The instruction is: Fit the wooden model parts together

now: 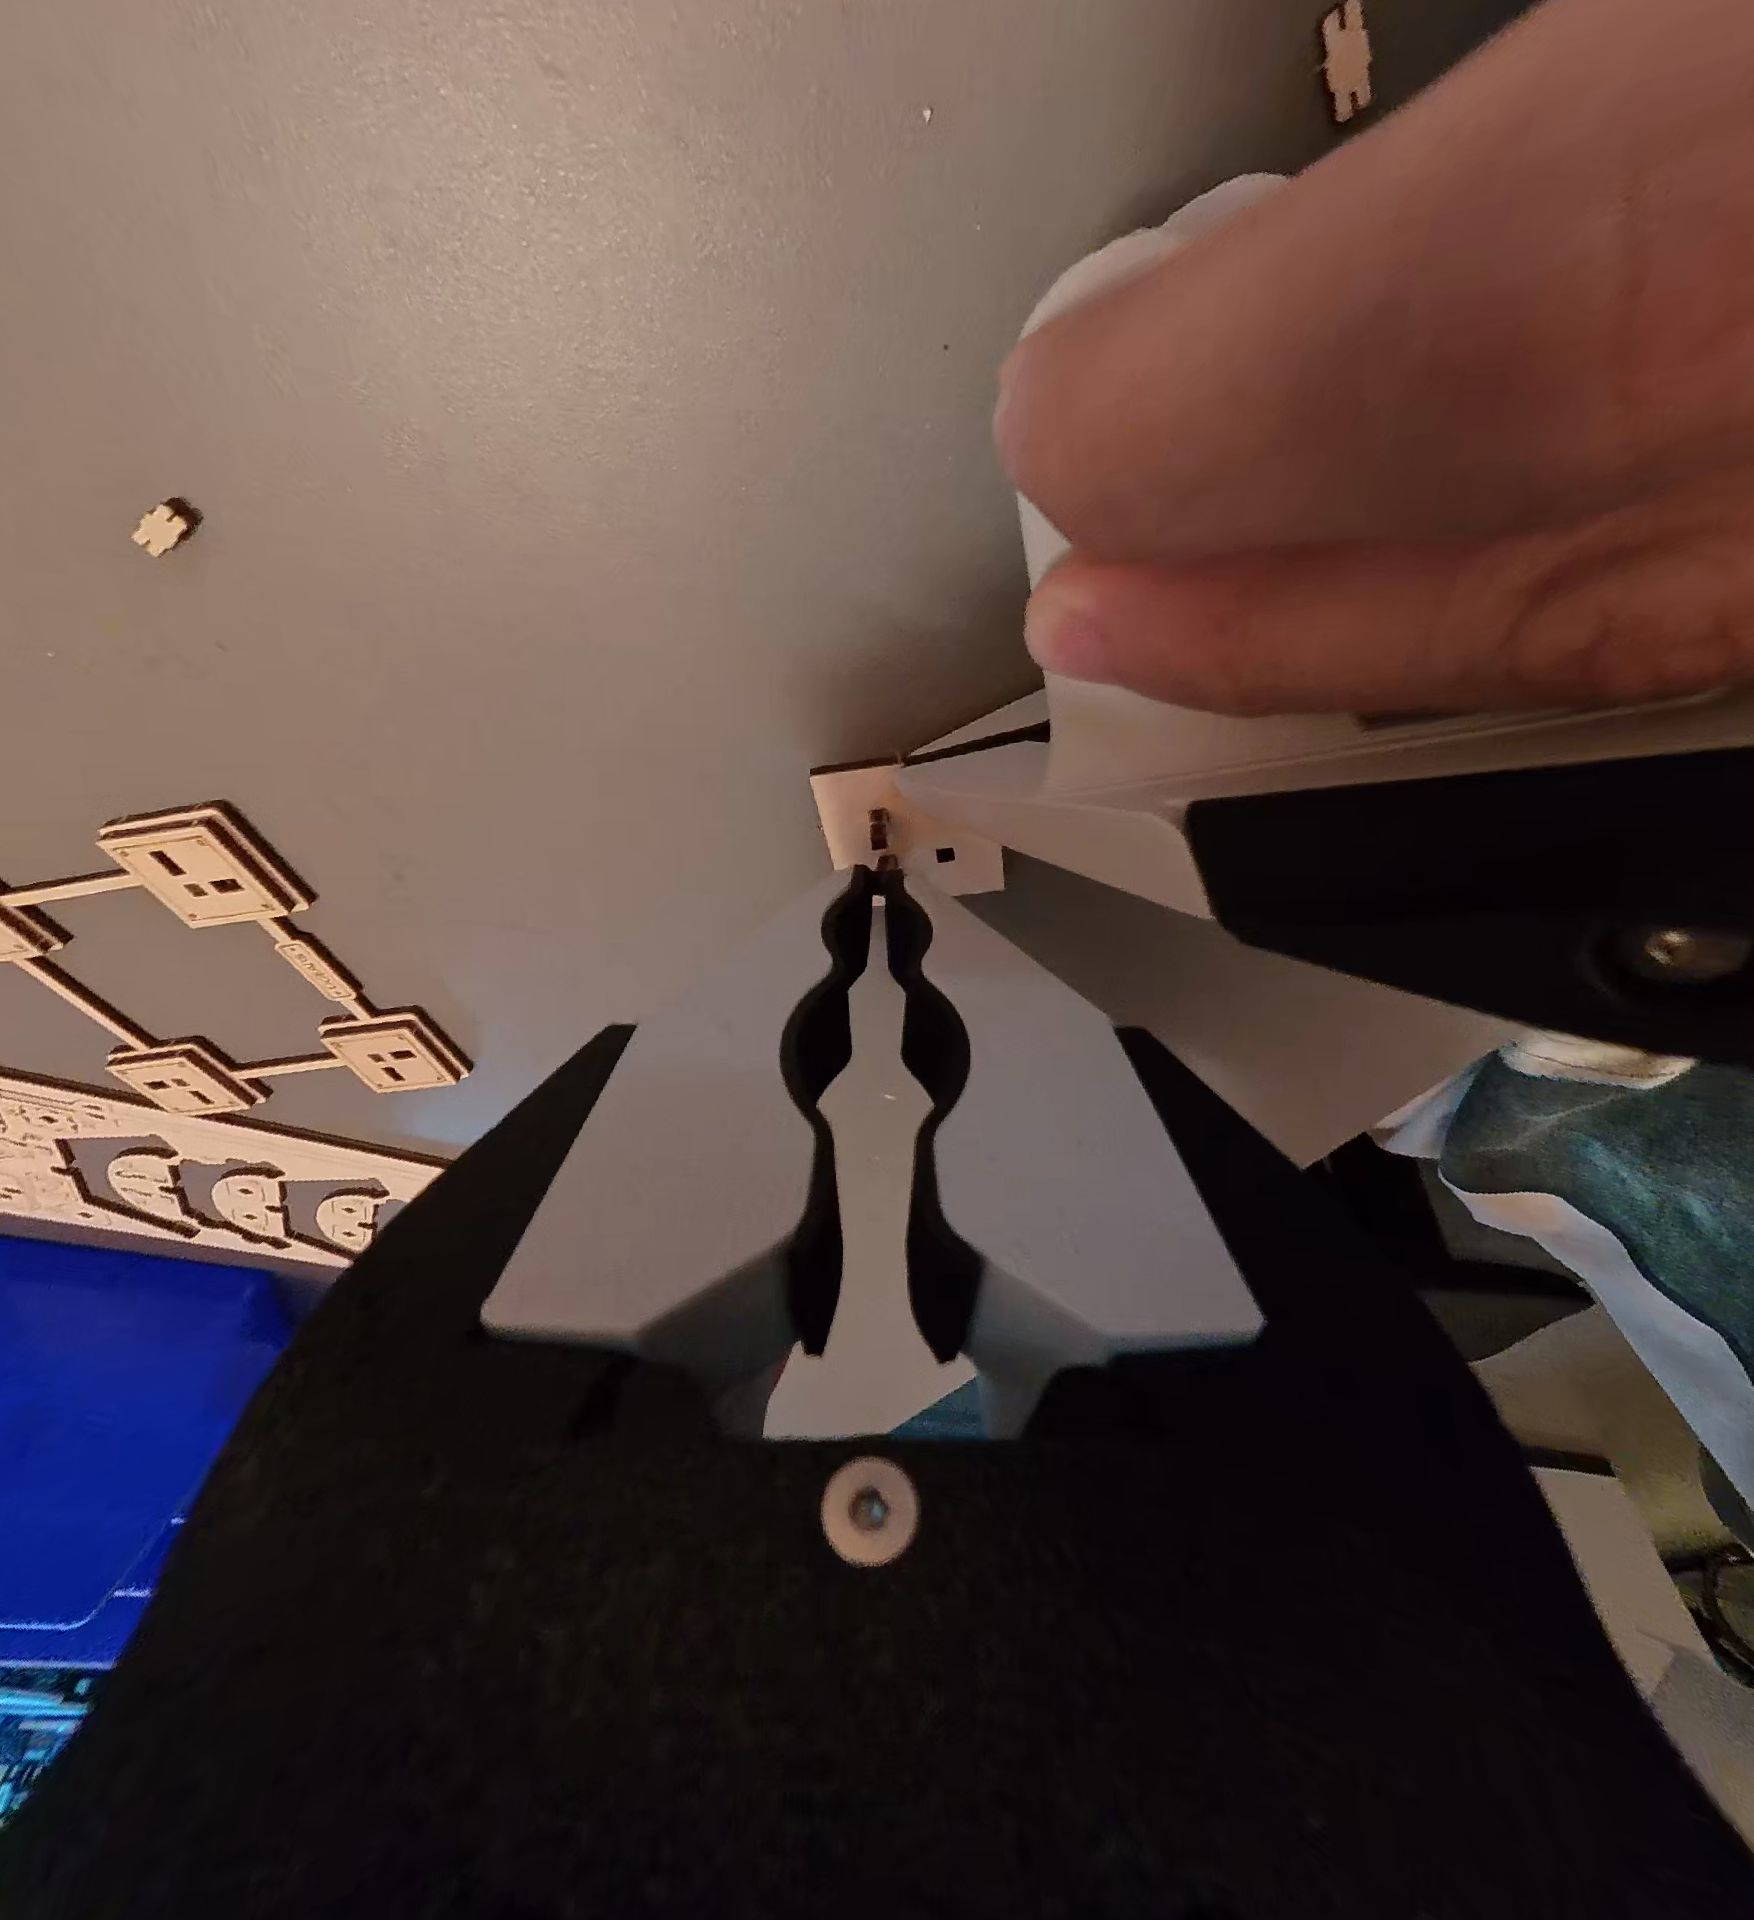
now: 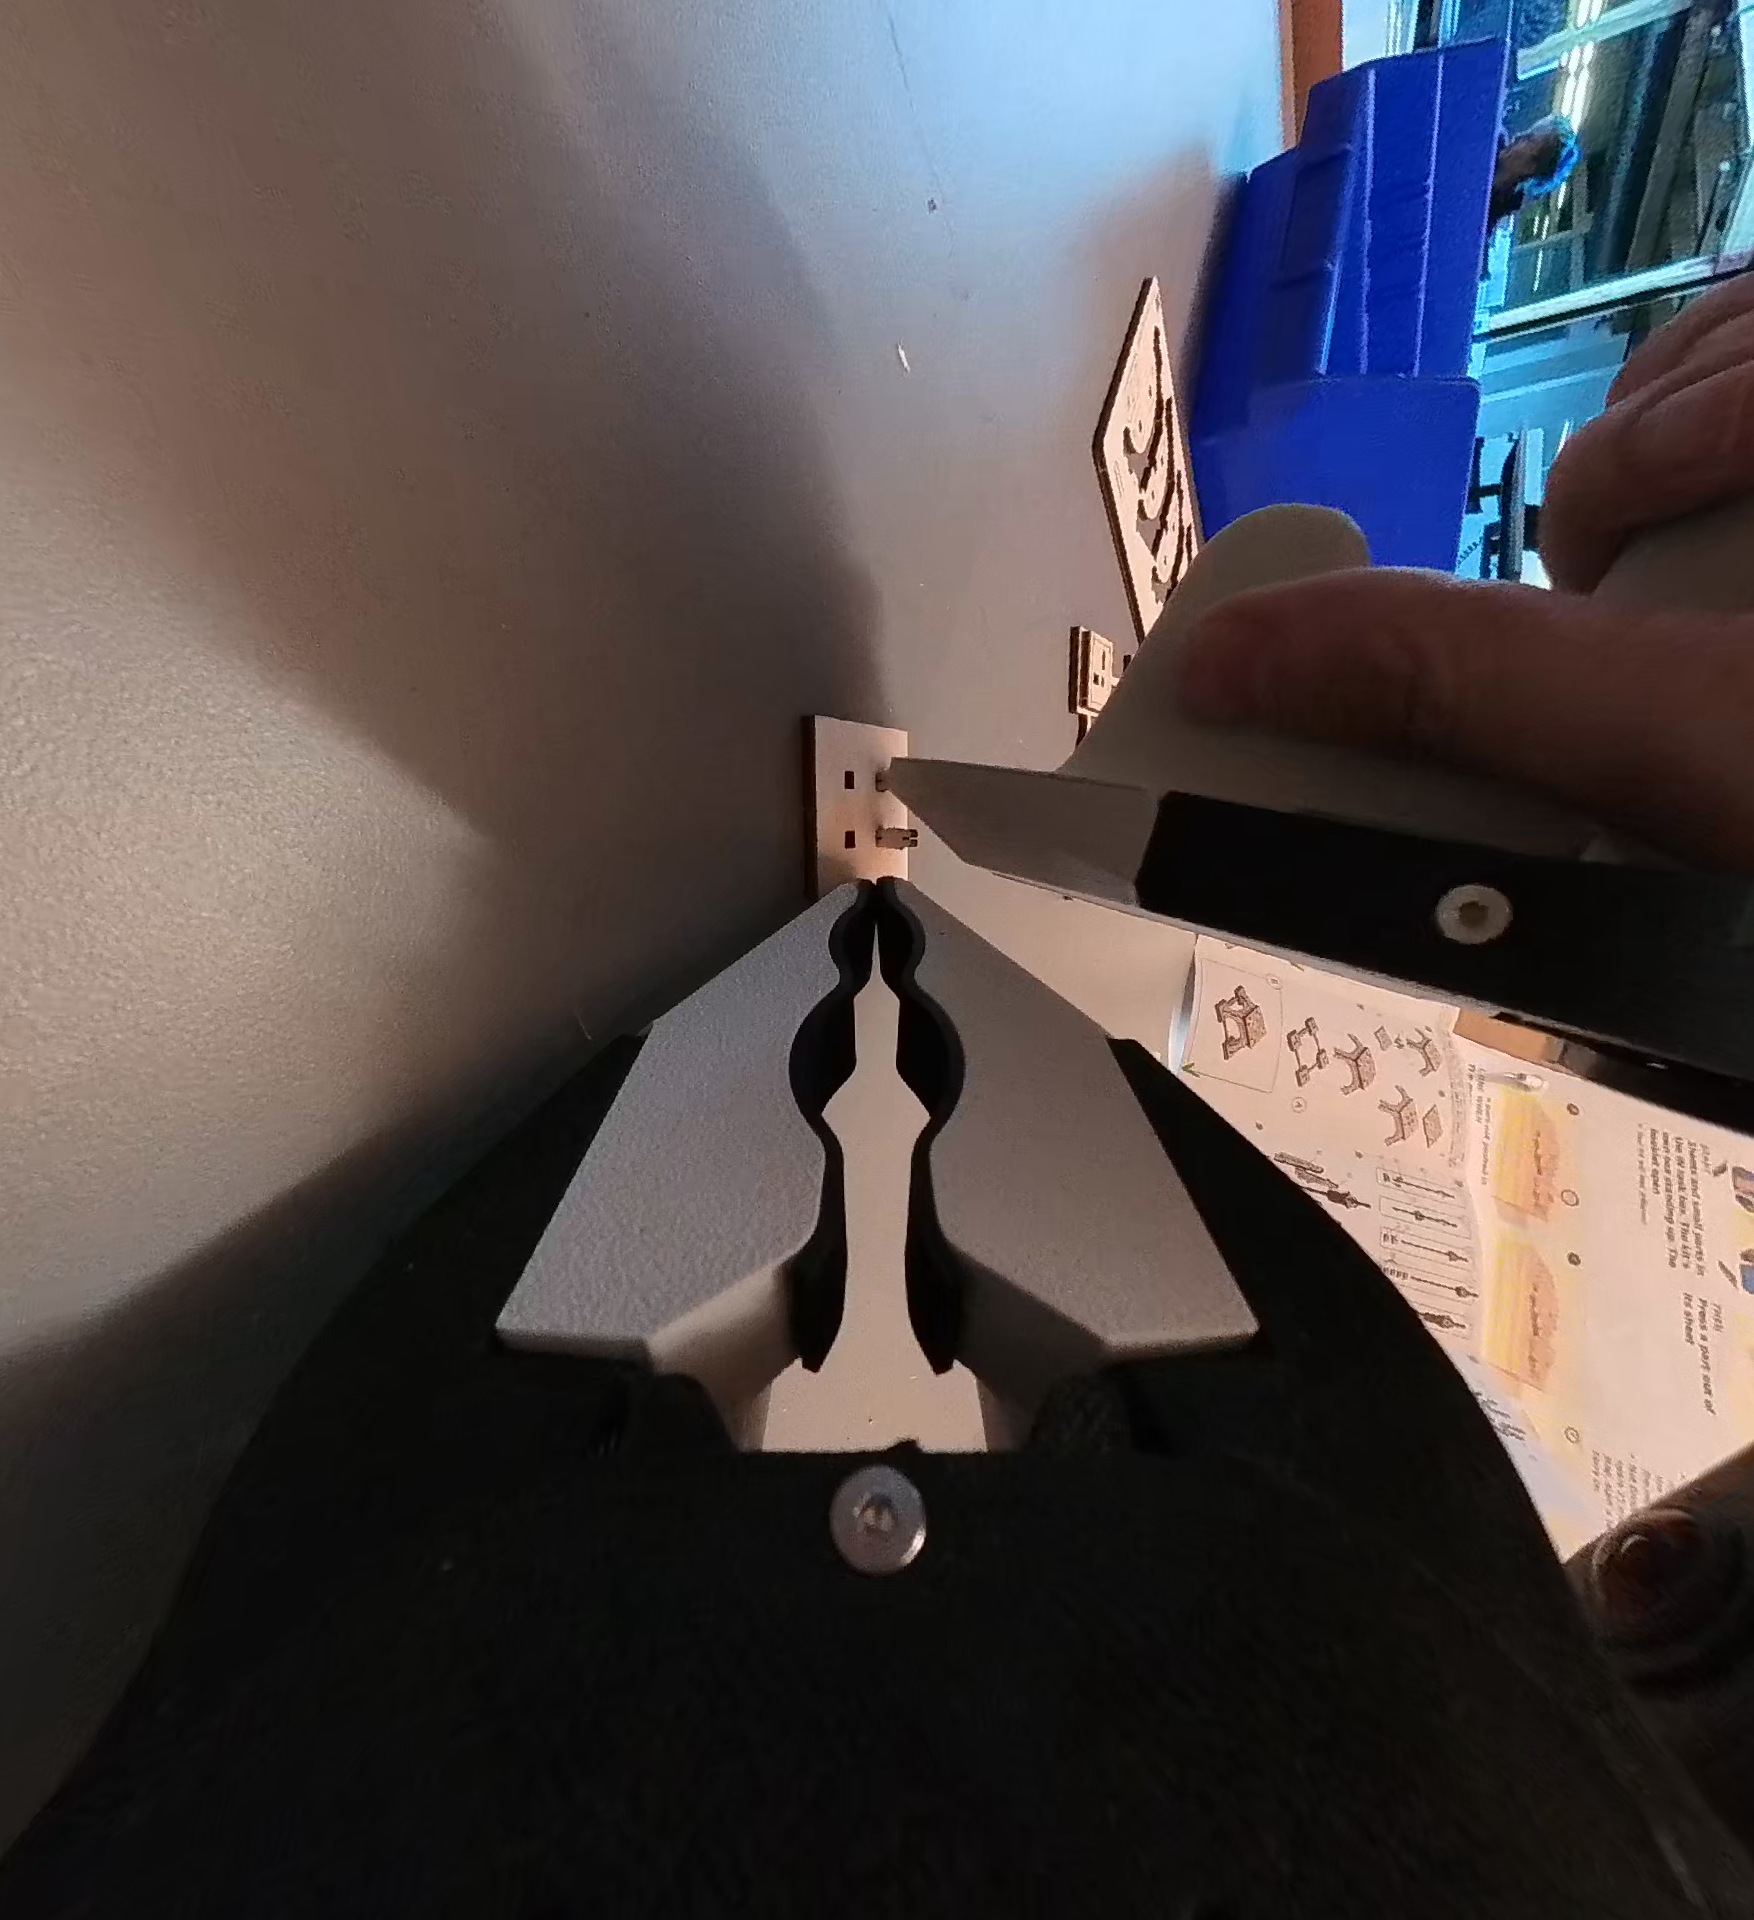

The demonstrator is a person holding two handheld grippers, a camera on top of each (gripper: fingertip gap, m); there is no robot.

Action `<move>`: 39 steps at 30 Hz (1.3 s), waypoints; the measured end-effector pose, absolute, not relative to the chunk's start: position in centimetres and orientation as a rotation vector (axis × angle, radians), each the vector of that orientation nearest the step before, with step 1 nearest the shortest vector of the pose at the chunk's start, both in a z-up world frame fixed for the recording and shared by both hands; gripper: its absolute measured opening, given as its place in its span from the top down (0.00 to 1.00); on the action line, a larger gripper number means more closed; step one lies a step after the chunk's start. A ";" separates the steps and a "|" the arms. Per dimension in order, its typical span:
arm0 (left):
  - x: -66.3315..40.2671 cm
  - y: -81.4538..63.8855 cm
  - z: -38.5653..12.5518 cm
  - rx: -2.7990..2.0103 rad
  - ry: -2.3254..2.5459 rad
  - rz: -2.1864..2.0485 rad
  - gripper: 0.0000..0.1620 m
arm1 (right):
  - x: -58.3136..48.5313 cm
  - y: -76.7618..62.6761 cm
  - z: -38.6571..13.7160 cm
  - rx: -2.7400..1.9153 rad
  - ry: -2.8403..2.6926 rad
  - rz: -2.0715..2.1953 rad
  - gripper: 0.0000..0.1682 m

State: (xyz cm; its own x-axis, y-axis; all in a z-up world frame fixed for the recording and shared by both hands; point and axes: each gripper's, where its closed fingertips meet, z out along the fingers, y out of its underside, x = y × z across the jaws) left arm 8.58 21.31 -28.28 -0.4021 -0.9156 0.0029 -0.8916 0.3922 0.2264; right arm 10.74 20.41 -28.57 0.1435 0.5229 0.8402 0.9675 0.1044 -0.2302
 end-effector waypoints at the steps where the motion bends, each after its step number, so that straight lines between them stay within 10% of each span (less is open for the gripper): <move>1: 8.6 21.3 -28.3 1.646 -2.509 -0.275 1.00 | 10.7 20.5 -28.6 -1.539 -1.499 -0.637 1.00; 17: 8.6 21.2 -28.2 1.725 -2.572 -0.223 1.00 | 10.5 20.2 -28.3 -1.543 -1.496 -0.643 1.00; 25: 8.7 20.5 -25.8 1.886 -2.625 0.252 0.83 | 10.1 20.0 -27.9 -1.547 -1.493 -0.629 1.00; 39: 8.5 21.6 -27.1 2.119 -2.726 0.902 0.95 | 10.0 19.9 -27.8 -1.550 -1.497 -0.618 1.00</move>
State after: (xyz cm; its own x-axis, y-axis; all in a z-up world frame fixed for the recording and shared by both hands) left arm 8.50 21.60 -27.10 -0.2367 -0.9711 -0.0299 -0.7618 0.2046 -0.6147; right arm 9.98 19.89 -27.83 0.1534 0.5330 0.8321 0.9647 0.1017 -0.2430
